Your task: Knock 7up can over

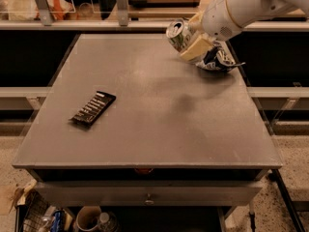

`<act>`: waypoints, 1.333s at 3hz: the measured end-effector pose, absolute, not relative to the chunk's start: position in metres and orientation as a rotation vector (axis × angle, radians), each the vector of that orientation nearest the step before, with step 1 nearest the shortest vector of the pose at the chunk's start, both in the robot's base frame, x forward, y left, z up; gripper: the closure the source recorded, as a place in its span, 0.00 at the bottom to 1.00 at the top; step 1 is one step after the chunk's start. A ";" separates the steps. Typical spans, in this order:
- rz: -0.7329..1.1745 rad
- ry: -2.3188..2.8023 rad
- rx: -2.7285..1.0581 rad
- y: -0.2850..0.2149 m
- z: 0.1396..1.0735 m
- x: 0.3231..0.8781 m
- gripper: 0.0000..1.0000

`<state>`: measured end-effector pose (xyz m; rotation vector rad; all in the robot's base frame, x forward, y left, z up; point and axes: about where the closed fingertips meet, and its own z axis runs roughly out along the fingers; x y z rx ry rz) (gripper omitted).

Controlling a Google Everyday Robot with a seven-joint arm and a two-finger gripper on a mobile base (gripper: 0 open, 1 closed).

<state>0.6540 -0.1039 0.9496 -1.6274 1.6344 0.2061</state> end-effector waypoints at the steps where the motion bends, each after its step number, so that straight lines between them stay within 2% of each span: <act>1: 0.058 1.640 -1.779 -0.116 0.955 0.651 1.00; 2: 0.003 1.630 -1.949 -0.122 0.947 0.647 1.00; 4: 0.095 1.543 -2.316 -0.110 0.915 0.625 1.00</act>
Offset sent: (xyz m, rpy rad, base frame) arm -0.0199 -0.0359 -0.0100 -0.4865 0.0554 0.2299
